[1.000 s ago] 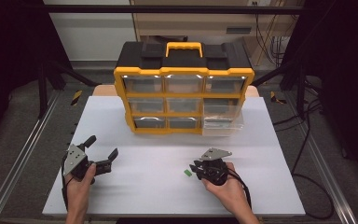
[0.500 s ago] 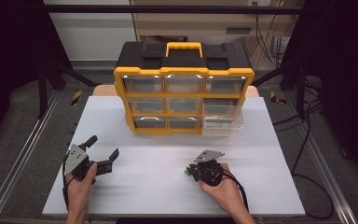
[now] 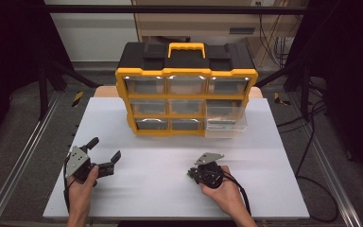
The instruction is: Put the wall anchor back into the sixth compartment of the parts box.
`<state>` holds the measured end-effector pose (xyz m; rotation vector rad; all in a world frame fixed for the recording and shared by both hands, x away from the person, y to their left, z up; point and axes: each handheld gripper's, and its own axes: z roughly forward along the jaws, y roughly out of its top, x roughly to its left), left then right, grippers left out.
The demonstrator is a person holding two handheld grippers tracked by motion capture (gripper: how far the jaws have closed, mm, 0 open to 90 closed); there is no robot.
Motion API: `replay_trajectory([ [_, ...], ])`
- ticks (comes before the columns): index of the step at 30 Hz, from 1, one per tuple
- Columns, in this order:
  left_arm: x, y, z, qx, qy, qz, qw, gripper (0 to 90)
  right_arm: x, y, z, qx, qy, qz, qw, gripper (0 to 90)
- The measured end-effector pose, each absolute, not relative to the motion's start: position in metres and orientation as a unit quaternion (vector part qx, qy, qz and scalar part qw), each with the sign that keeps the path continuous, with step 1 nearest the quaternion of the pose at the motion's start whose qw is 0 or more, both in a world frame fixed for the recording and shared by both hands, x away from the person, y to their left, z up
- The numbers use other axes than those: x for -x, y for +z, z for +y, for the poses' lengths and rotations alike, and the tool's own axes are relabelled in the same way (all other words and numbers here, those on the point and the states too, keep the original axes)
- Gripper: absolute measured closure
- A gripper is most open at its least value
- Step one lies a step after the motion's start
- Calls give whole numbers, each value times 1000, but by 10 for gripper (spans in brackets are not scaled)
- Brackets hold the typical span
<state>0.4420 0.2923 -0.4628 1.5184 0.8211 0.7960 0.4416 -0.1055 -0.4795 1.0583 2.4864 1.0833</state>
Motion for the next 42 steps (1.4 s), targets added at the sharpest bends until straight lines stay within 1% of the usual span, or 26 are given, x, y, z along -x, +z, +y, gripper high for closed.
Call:
replay_trajectory([
  [4,-442,-463,292,-650,341,351,581,13,-443,-479,-106,-365,370,847,115,816],
  [11,-442,-463,292,-650,340,351,581,13,-442,-480,-104,-367,367,847,113,822],
  [16,-442,-462,292,-650,341,351,581,13,-443,-482,-104,-370,359,849,120,842],
  [24,-442,-463,295,-648,342,354,581,13,-442,-479,-106,-370,375,840,130,843],
  [30,-441,-463,293,-650,342,352,580,13,-440,-468,-117,-370,413,819,150,844],
  [35,-441,-463,292,-652,342,351,579,13,-433,-453,-126,-364,444,800,172,844],
  [42,-440,-463,291,-652,343,350,578,13,-426,-431,-134,-359,472,782,191,844],
])
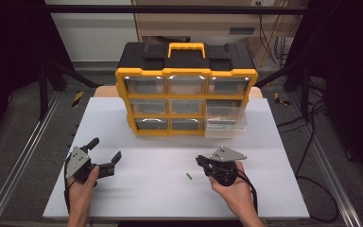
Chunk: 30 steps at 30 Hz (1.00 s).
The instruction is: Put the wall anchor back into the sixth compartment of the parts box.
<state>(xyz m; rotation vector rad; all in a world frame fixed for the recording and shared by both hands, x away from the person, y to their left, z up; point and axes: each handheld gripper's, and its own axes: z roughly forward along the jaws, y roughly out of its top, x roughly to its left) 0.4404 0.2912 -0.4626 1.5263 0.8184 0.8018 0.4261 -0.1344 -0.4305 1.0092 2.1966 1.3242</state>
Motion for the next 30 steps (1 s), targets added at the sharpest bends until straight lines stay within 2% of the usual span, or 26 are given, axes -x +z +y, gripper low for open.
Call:
replay_trajectory([
  [16,-441,-463,291,-653,343,351,576,12,-418,-360,-153,-338,512,755,232,844],
  [30,-440,-463,292,-651,344,351,578,13,-439,-304,-181,-344,529,726,273,843],
])
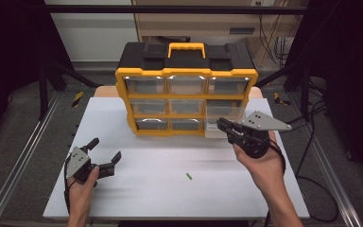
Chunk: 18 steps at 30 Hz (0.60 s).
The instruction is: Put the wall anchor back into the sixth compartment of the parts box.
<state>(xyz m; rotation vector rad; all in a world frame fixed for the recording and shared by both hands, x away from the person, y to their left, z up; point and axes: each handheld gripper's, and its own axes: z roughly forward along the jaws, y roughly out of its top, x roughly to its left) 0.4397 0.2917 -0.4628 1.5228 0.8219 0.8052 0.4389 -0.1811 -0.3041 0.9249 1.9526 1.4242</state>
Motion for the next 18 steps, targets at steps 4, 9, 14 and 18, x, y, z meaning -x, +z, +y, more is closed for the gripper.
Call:
replay_trajectory([
  [4,-440,-463,293,-649,344,353,579,12,-449,-296,-190,-354,529,720,277,844],
  [9,-440,-463,292,-651,344,352,578,12,-457,-291,-196,-359,519,723,282,843],
  [14,-440,-463,292,-650,344,352,578,12,-463,-288,-199,-363,509,727,283,844],
  [18,-440,-463,292,-651,344,352,579,12,-469,-286,-200,-362,502,732,285,843],
])
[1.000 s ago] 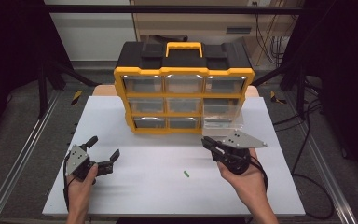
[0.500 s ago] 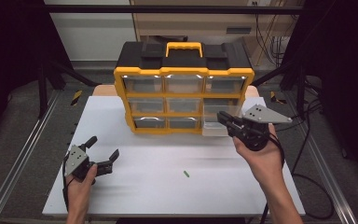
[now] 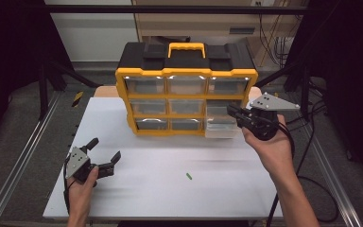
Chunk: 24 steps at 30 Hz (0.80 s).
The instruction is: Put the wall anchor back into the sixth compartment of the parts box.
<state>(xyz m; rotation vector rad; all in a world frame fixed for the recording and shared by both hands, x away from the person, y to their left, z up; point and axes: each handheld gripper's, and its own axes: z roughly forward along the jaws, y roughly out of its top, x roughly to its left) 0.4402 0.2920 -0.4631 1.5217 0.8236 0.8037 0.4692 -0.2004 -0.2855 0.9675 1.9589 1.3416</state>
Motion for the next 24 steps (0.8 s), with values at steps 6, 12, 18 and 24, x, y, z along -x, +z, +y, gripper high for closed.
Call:
replay_trajectory([
  [6,-440,-463,293,-650,344,352,578,12,-478,-283,-199,-363,487,744,280,843],
  [12,-440,-463,294,-649,345,354,579,12,-485,-284,-197,-365,474,753,274,843],
  [18,-440,-462,294,-648,346,354,579,12,-490,-286,-198,-370,460,761,271,843],
  [24,-440,-463,294,-648,343,354,580,12,-495,-289,-199,-382,448,764,265,818],
])
